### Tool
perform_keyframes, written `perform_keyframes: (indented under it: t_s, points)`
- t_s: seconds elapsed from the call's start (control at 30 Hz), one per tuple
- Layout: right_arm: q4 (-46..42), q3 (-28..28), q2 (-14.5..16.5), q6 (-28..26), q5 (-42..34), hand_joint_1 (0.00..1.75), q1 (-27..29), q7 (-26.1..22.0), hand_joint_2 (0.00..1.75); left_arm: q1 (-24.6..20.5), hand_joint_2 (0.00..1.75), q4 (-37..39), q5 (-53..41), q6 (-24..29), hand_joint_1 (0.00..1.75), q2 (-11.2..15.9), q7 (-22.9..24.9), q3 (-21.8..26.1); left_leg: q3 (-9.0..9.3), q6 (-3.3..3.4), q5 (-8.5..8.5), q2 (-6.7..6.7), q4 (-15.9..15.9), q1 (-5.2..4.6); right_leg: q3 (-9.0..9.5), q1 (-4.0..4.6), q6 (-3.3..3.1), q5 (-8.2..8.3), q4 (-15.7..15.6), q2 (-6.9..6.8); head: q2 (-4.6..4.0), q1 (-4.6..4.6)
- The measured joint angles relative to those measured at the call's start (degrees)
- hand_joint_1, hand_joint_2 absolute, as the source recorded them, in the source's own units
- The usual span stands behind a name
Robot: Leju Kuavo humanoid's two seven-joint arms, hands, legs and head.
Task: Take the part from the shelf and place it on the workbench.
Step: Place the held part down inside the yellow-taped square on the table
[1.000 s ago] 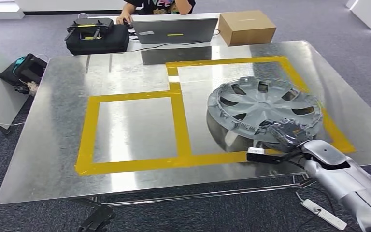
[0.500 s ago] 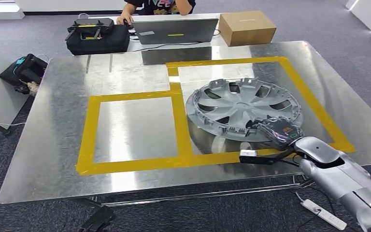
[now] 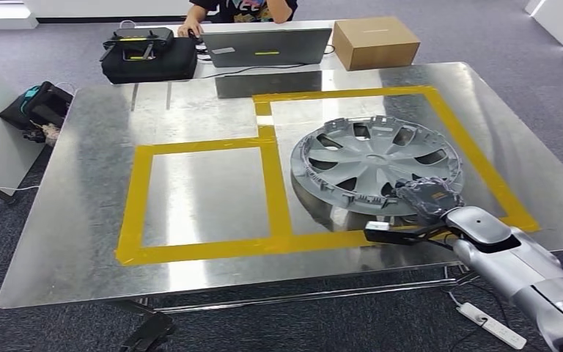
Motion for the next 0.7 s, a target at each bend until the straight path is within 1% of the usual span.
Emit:
perform_keyframes:
  t_s: [0.2, 0.33, 0.47, 0.7]
  points:
    - [0.8, 0.0, 0.4, -2.0, -0.4, 1.75, 0.1, -1.5, 1.75, 0.0, 1.75, 0.0, 0.0, 0.0, 0.0, 0.0, 0.0, -0.1, 0.0, 0.0, 0.0, 0.0, 0.0, 0.0, 0.0, 0.0, -0.01, 0.01, 0.0, 0.01, 0.0, 0.0]
    - [0.8, -0.2, 0.5, -2.8, -2.3, 1.75, 0.5, -3.8, 1.75, -0.1, 1.75, 0.0, -1.1, 2.1, 0.0, 0.0, -0.4, -0.7, 0.01, 0.0, 0.0, 0.0, 0.0, 0.0, -0.01, 0.0, -0.01, 0.01, 0.0, 0.0, 0.0, 0.0]
    - [0.7, -0.6, 0.5, -3.2, -3.4, 0.0, 1.1, -5.0, 0.0, -0.1, 1.75, 0.0, -1.5, 3.6, 0.0, 0.0, -0.8, -1.0, 0.01, 0.0, 0.0, 0.0, 0.0, 0.0, -0.01, 0.0, -0.01, 0.01, 0.0, 0.02, 0.0, 0.0]
    - [-0.6, -1.5, 0.4, -3.5, -3.7, 0.0, 2.2, -5.1, 0.0, -0.3, 1.75, 0.0, -0.9, 5.0, 0.0, 0.0, -1.1, -1.0, 0.02, 0.0, 0.0, 0.01, 0.0, 0.0, -0.01, 0.0, -0.01, 0.01, 0.0, 0.02, 0.0, 0.0]
